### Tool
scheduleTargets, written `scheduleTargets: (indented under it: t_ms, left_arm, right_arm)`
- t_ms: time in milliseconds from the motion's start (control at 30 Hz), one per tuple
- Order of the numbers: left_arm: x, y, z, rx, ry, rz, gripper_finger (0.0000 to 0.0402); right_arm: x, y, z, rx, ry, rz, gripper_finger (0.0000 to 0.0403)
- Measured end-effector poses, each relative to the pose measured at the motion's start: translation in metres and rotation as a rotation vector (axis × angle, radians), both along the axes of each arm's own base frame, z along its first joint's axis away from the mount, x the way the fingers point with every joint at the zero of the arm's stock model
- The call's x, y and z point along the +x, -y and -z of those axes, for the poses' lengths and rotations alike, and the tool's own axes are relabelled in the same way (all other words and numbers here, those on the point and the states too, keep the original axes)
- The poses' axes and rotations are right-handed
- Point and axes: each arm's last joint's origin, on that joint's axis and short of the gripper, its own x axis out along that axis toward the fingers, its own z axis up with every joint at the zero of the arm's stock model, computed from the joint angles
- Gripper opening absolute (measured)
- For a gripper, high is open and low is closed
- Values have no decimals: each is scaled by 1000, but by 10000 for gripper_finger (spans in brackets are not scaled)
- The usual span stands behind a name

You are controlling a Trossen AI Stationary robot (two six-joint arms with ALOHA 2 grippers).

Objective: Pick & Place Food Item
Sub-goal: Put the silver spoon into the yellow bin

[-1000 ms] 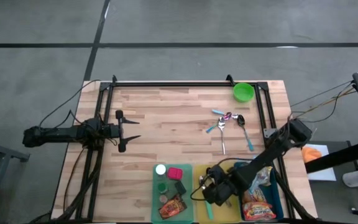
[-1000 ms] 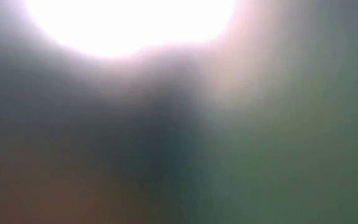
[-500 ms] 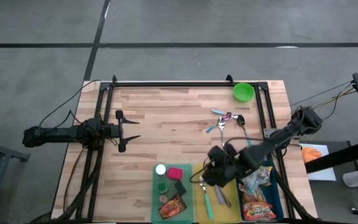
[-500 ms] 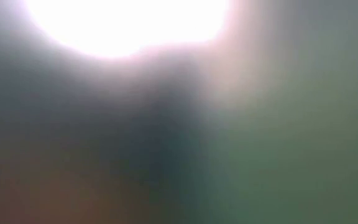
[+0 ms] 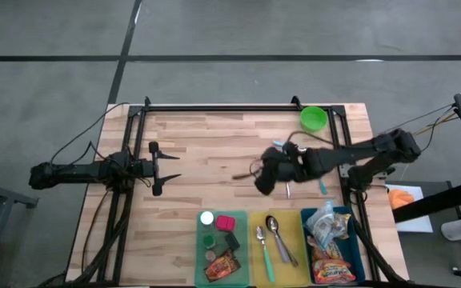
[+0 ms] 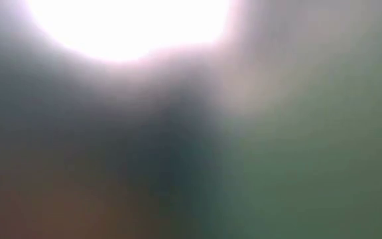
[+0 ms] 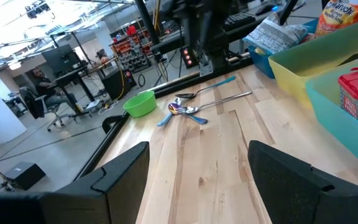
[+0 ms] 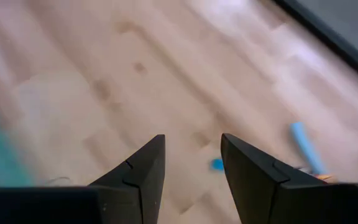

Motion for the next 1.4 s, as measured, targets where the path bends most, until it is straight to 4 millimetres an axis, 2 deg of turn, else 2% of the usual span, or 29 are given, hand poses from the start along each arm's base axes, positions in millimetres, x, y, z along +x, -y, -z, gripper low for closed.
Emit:
scheduleTargets:
  t_ms: [200, 400, 767, 933, 1100, 1400]
  left_arm:
    - [0, 0, 0, 0, 0, 0, 275]
    - [0, 0, 0, 0, 0, 0, 275]
    - [0, 0, 0, 0, 0, 0, 275]
    - [0, 0, 0, 0, 0, 0, 275]
    - [0, 0, 0, 0, 0, 0, 275]
    - [0, 0, 0, 0, 0, 0, 275]
  right_arm:
    - [4, 44, 2, -33, -38, 91, 153]
    - [4, 64, 4, -37, -51, 145, 153]
    - [3, 65, 4, -46, -68, 126, 153]
    - [-2, 64, 7, 46, -65, 218, 153]
    - [-12, 63, 11, 173, -139, 297, 153]
    - [-25, 62, 25, 235, -178, 498, 153]
